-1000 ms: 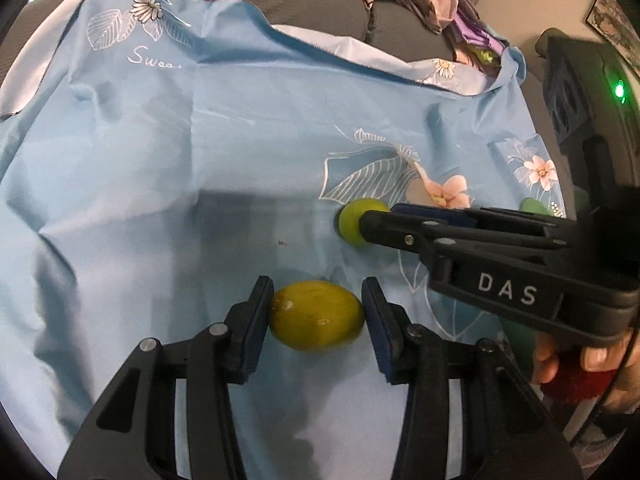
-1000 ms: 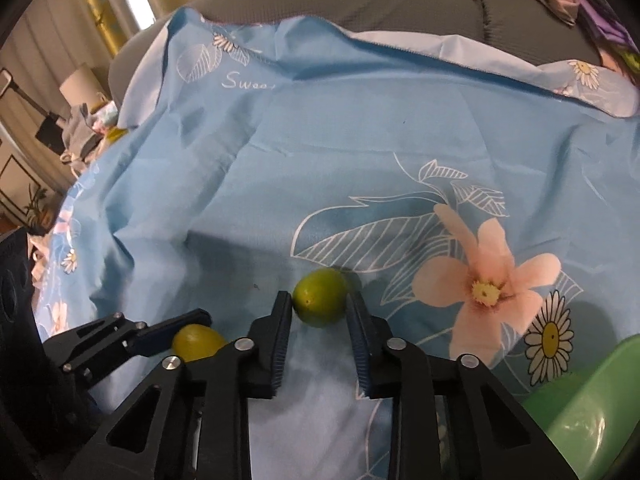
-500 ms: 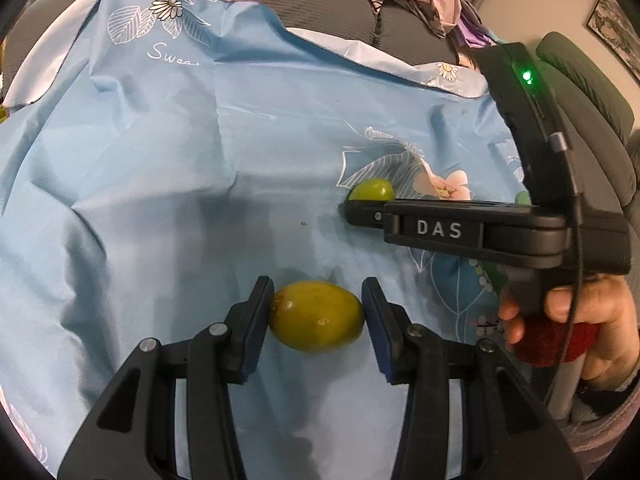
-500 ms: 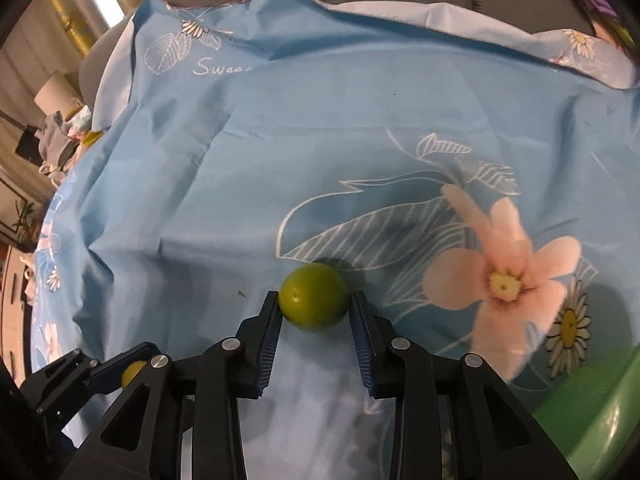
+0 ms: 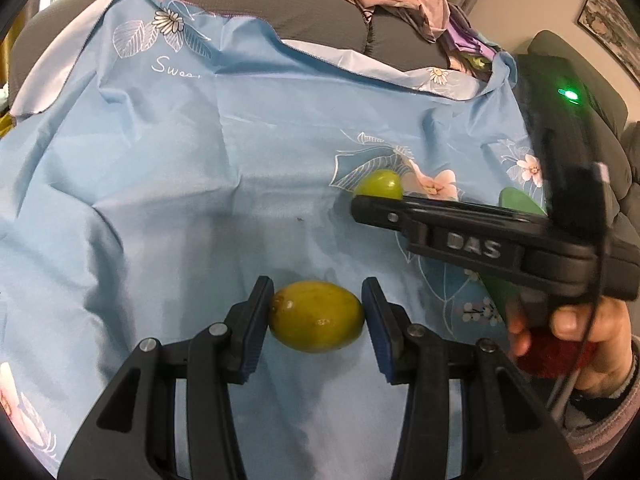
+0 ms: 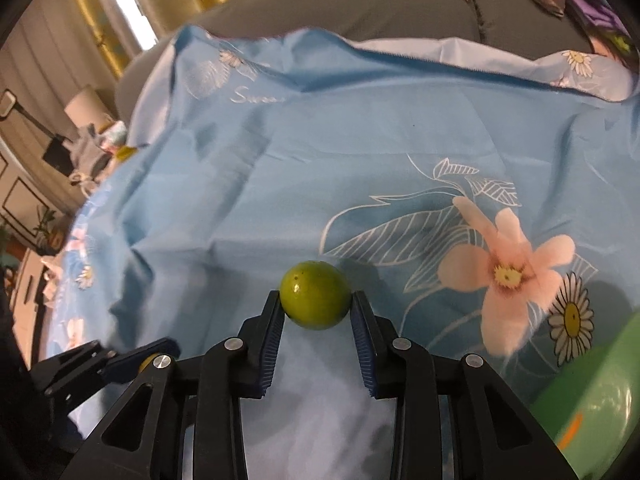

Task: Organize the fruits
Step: 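Carry both fruits over the green bowl and open both tools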

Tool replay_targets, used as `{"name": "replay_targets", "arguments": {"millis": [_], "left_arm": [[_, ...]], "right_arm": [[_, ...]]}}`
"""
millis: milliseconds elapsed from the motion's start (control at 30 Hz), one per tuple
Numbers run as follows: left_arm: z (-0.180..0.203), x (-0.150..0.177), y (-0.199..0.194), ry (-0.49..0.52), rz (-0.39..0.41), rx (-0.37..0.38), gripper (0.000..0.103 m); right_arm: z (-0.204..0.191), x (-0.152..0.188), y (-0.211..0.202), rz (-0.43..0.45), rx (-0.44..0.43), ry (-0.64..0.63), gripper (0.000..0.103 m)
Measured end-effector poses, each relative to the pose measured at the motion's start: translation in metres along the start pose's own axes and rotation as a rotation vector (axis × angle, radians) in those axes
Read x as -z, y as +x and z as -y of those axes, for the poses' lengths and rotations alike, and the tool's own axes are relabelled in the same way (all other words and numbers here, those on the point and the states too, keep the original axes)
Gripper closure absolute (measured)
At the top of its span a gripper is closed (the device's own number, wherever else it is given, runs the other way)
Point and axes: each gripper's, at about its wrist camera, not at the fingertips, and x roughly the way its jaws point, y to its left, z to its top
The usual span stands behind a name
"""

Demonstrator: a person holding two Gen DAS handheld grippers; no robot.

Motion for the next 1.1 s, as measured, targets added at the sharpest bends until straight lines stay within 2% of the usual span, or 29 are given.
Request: {"name": "replay_targets", "arguments": {"millis": [500, 800, 1100], "left_arm": [[0.018, 0.025, -0.053, 0.040, 0.041, -0.070, 0.058], [0.033, 0.047, -0.085, 0.051, 0.062, -0.112, 0.058], [0.048, 0.064, -0.117, 0.055, 0.096, -0.124, 0.058]], "right_arm": [[-0.018, 0.054, -0.089, 0.157, -0.138, -0.008, 0.068], [-0.025, 0.094, -0.129, 0.192, -0.197, -0.009, 0.069], [-0.026, 0.121, -0.162, 0.228, -0.218, -0.011, 0.069]]}}
